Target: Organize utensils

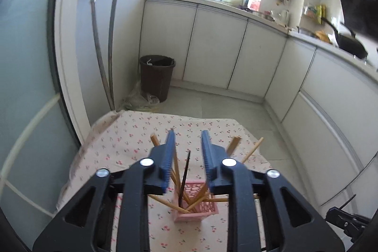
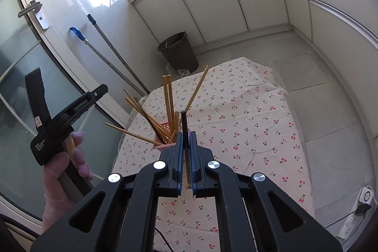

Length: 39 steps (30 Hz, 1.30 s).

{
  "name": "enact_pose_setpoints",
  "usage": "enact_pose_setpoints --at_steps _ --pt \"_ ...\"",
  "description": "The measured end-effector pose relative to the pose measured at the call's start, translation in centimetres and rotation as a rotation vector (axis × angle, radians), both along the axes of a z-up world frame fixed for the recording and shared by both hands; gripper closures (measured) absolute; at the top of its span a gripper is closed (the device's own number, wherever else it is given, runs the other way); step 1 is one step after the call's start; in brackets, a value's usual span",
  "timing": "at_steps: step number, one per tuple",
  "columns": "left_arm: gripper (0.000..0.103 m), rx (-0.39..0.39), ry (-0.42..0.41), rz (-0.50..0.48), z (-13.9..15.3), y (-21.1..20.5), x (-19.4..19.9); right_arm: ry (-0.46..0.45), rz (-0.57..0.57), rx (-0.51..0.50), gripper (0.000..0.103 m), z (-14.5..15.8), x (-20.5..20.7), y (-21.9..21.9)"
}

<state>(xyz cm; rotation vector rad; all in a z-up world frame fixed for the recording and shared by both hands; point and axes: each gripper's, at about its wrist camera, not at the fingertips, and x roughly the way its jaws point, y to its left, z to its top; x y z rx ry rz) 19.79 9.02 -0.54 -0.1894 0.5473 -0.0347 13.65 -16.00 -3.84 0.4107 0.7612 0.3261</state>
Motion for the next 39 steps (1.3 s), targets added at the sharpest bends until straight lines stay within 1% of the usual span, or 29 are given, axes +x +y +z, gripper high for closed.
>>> enact_pose_setpoints --at_steps 2,4,5,6,7,9,13,16,17,20,22,26,28,31,33,36,39 --pt "0.066 -0.021 -0.04 0.027 0.9 0.9 -1.4 -0.023 -0.003 0.01 0.098 0.7 -0.2 0.2" --pt "0.052 -0.044 -0.08 0.054 1.7 1.7 -2.8 -0.052 -0.008 0.016 0.098 1.5 -0.3 0.6" --pt "0.048 -0.057 -0.092 0.063 1.9 2.0 -3.3 -0.067 -0.012 0.016 0.098 2.0 -0.3 0.9" --pt "0.041 -0.069 -0.097 0.072 2.2 2.3 -3.6 -0.083 -0.015 0.016 0.098 2.5 -0.1 1.3" --pt "0.04 -0.081 -0.098 0.082 2.3 2.7 -4.0 -0.095 -0.017 0.019 0.098 2.9 0.0 1.6" --pt "0.04 -0.095 -0.094 0.08 2.4 3.2 -4.3 -0.118 -0.02 0.024 0.098 3.9 0.8 2.5" --pt "0.039 -0.079 -0.102 0.094 2.8 3.7 -4.5 -0.18 -0.056 0.01 0.098 5.5 2.9 4.2" --pt "0.039 -0.091 -0.09 0.095 2.7 4.3 -4.3 -0.188 -0.068 0.007 0.097 5.8 4.8 5.4" --pt "0.038 -0.093 -0.085 0.098 2.6 4.5 -4.2 -0.188 -0.068 0.007 0.097 5.8 4.8 5.4" --pt "0.038 -0.096 -0.066 0.098 2.3 4.7 -3.8 -0.195 -0.08 -0.017 0.097 5.5 6.4 6.6" --pt "0.038 -0.093 -0.055 0.099 2.0 4.9 -3.7 -0.195 -0.085 -0.04 0.096 4.7 7.3 7.4" --pt "0.036 -0.079 -0.031 0.109 1.4 5.3 -3.3 -0.146 -0.073 -0.09 0.093 2.3 8.7 9.0" --pt "0.035 -0.088 -0.005 0.109 1.1 5.5 -3.1 -0.127 -0.05 -0.084 0.092 1.6 8.7 9.5" --pt "0.034 -0.101 0.008 0.094 0.8 5.3 -3.3 -0.151 -0.033 -0.096 0.088 2.2 7.6 9.8" --pt "0.032 -0.078 0.0 0.082 1.0 4.7 -3.7 -0.172 -0.035 -0.103 0.086 2.9 6.8 9.7" --pt "0.03 -0.042 -0.025 0.085 1.2 4.1 -4.4 -0.178 -0.036 -0.083 0.081 3.3 5.9 9.0" --pt "0.029 -0.042 -0.03 0.088 1.3 4.3 -4.8 -0.176 -0.038 -0.064 0.079 3.5 5.2 8.2"
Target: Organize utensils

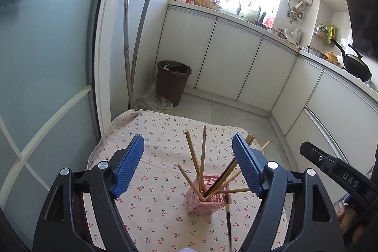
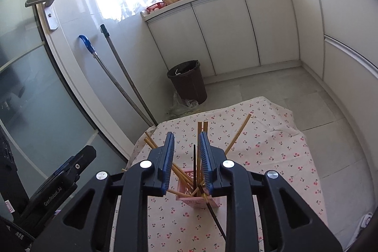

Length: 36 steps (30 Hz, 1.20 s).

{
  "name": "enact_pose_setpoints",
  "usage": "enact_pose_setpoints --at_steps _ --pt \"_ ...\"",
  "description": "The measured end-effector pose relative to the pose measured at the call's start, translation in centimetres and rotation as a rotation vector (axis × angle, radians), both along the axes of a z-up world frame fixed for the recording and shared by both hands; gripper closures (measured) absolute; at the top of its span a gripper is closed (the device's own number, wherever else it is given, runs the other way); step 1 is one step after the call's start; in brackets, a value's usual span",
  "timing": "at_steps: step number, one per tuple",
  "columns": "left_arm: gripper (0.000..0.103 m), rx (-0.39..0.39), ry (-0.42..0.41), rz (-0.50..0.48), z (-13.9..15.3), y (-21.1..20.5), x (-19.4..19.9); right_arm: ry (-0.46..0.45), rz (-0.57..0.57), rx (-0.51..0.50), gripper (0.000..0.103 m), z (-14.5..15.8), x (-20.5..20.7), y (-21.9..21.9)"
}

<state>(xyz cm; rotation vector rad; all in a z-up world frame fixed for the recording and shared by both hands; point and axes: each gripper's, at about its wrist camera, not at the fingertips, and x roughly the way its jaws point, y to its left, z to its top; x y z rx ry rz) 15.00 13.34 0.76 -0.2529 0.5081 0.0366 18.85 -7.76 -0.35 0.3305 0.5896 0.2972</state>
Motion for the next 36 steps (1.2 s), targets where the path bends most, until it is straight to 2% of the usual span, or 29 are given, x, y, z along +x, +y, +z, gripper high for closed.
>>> enact_pose_setpoints --at_steps 3,5,6,8,10,13,14,15,18,21,23,24,26,29,31,36 --pt "0.026 -0.003 0.005 0.007 -0.1 0.5 -0.1 0.0 0.003 0.014 0.076 0.5 -0.9 -0.9" --pt "0.025 -0.002 0.014 0.01 -0.1 0.9 -0.1 -0.001 -0.021 0.031 0.062 0.6 -2.1 -2.1" --pt "0.025 -0.004 0.016 0.012 -0.1 1.1 -0.2 0.007 -0.03 0.027 0.059 0.3 -2.7 -2.7" --pt "0.023 -0.012 0.018 0.014 0.0 1.4 -0.2 0.049 -0.038 -0.029 0.049 -1.1 -3.3 -3.3" --pt "0.022 -0.023 0.022 0.016 0.1 1.6 -0.3 0.166 0.03 -0.157 0.041 -4.6 -2.8 -2.5" --pt "0.021 -0.047 0.023 0.008 0.5 2.0 -0.5 0.389 0.19 -0.307 0.041 -12.0 -1.5 0.4" --pt "0.021 -0.055 0.018 0.005 0.8 2.0 -0.7 0.447 0.243 -0.369 0.041 -14.6 -1.2 2.1" --pt "0.02 -0.061 0.009 0.003 1.1 2.0 -0.9 0.468 0.275 -0.418 0.041 -16.3 -1.2 3.4" --pt "0.018 -0.059 -0.024 -0.012 1.9 1.8 -1.8 0.484 0.37 -0.537 0.046 -19.9 -1.0 7.9" --pt "0.018 -0.022 -0.055 -0.021 2.7 1.6 -2.7 0.523 0.379 -0.563 0.052 -22.3 0.3 10.2" --pt "0.017 0.0 -0.073 -0.019 3.0 1.6 -3.2 0.564 0.387 -0.58 0.06 -23.9 0.9 10.9" --pt "0.017 0.006 -0.077 -0.02 3.0 1.6 -3.3 0.562 0.384 -0.589 0.061 -24.2 1.0 11.3" --pt "0.016 0.01 -0.083 -0.028 3.1 1.9 -3.5 0.529 0.394 -0.606 0.077 -24.0 0.8 12.0" --pt "0.016 -0.005 -0.086 -0.023 3.2 2.5 -3.6 0.505 0.413 -0.648 0.083 -23.9 -0.4 13.0" --pt "0.016 -0.025 -0.081 -0.017 3.0 3.1 -3.5 0.518 0.419 -0.629 0.085 -23.9 -1.0 12.9" --pt "0.016 -0.061 -0.051 -0.012 2.4 3.8 -3.1 0.632 0.443 -0.458 0.096 -23.9 -0.8 10.2"
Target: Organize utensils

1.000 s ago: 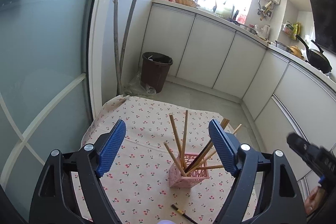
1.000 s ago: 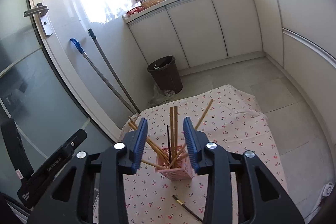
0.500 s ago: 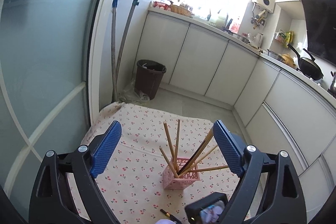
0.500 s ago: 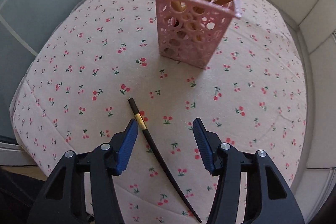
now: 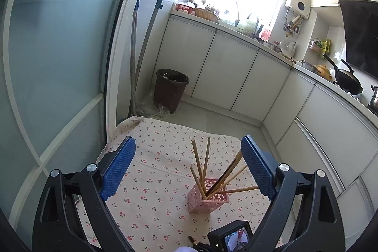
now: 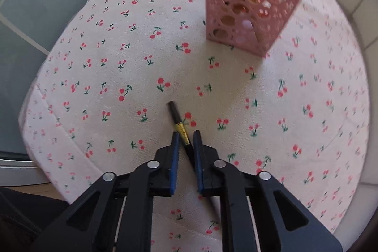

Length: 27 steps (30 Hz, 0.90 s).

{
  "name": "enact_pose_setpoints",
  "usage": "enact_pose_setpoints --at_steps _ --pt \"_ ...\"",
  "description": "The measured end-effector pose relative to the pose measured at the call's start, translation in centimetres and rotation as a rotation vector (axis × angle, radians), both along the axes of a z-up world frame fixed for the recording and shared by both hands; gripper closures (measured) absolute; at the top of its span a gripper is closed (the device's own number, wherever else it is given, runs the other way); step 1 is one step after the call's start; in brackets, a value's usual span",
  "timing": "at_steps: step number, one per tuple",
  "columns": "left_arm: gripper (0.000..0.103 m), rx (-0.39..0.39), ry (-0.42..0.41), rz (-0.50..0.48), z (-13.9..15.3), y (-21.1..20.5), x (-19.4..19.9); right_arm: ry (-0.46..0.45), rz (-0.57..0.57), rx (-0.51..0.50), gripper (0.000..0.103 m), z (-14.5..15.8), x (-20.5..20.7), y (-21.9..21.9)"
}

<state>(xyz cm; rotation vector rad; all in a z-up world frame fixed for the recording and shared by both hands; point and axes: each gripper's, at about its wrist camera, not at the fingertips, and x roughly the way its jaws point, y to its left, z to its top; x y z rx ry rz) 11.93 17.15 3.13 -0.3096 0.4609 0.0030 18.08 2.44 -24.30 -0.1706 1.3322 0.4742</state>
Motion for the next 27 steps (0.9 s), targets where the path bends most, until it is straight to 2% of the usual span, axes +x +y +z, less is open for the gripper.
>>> enact_pose_setpoints --at_steps 2,5,9,13,18,23,27 --pt "0.016 -0.011 0.005 0.005 -0.1 0.3 0.0 0.0 -0.012 0.037 0.096 0.5 -0.5 -0.8" --pt "0.016 -0.05 0.001 0.005 0.2 0.8 -0.2 -0.082 0.007 0.041 0.096 2.4 -2.6 -1.3" --pt "0.016 -0.08 -0.008 0.012 0.6 1.2 -0.6 -0.242 0.004 0.085 0.096 7.8 -6.3 -1.9" --pt "0.016 -0.084 -0.021 0.019 1.0 1.5 -1.0 -0.415 -0.077 0.187 0.096 13.9 -8.9 -4.0" --pt "0.016 -0.087 -0.022 0.023 0.9 1.5 -1.1 -0.545 -0.204 0.296 0.096 20.2 -8.3 -6.1" --pt "0.016 -0.094 -0.011 0.017 0.7 1.5 -0.7 -0.652 -0.286 0.357 0.096 26.4 -4.9 -7.3" --pt "0.016 -0.091 0.004 0.008 0.5 1.1 -0.2 -0.678 -0.319 0.369 0.096 28.7 -1.8 -7.2"
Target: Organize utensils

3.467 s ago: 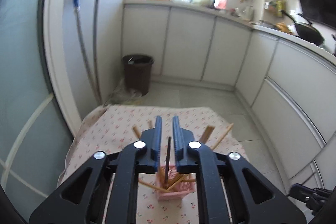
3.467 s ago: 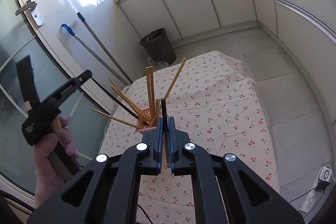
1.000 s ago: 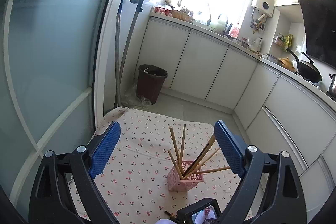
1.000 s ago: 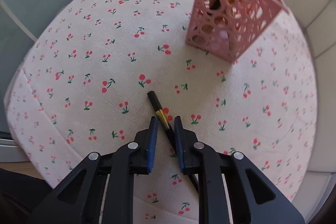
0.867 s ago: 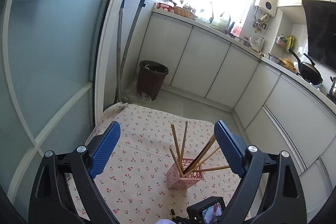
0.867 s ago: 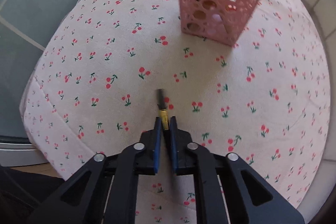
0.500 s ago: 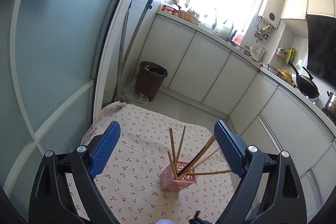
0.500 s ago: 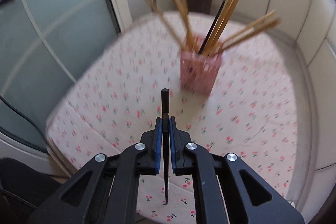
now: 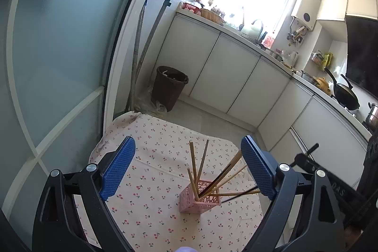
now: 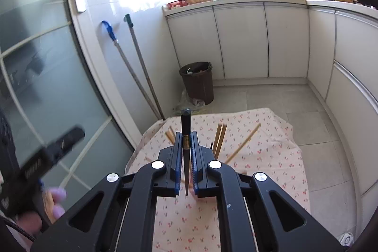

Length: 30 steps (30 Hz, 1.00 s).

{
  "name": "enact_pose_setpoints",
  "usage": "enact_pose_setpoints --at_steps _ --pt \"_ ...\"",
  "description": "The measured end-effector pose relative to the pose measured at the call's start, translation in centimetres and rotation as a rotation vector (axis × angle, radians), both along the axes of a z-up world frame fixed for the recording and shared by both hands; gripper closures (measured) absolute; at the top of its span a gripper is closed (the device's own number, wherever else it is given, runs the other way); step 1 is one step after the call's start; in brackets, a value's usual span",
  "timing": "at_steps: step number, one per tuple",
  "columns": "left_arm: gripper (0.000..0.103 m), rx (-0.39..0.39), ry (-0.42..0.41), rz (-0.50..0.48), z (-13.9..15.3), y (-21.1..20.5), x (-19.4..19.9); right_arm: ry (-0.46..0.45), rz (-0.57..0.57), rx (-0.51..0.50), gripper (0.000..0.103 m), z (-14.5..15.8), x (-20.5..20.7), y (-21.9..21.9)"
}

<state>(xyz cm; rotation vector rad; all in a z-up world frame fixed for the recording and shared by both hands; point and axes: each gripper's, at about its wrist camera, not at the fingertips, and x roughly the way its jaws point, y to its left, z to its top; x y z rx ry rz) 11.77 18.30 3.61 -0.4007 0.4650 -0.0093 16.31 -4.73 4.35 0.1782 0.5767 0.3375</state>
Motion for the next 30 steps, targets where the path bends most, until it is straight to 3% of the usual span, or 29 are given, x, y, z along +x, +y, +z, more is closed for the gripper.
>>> enact_pose_setpoints --at_steps 7,9,11,15,18,24,26,30 --pt "0.016 -0.014 0.024 0.008 -0.6 0.2 1.0 0.038 -0.049 0.0 0.095 -2.5 4.3 0.5" --pt "0.016 -0.017 0.042 0.01 -0.9 0.2 1.4 0.047 -0.048 0.007 0.09 -4.4 4.9 0.8" --pt "0.016 -0.013 0.051 0.005 -1.1 0.1 1.5 0.069 -0.041 0.035 0.075 -6.2 5.3 0.6" --pt "0.016 0.024 0.037 -0.004 -0.8 -0.9 1.0 0.065 -0.048 0.032 0.075 -6.2 4.4 -0.4" --pt "0.016 0.082 0.018 -0.015 -0.5 -2.3 0.4 0.038 -0.07 -0.001 0.074 -5.2 3.0 -1.2" --pt "0.007 0.283 -0.044 0.022 -0.3 -6.9 -1.7 -0.041 -0.147 -0.11 0.066 -4.0 -1.2 -2.3" --pt "0.007 0.328 -0.044 0.027 -0.9 -8.3 -2.5 -0.05 -0.168 -0.117 0.051 -4.2 -2.3 -3.1" --pt "0.007 0.406 -0.039 0.066 -2.4 -10.2 -3.9 -0.062 -0.22 -0.12 0.035 -4.9 -4.9 -4.9"
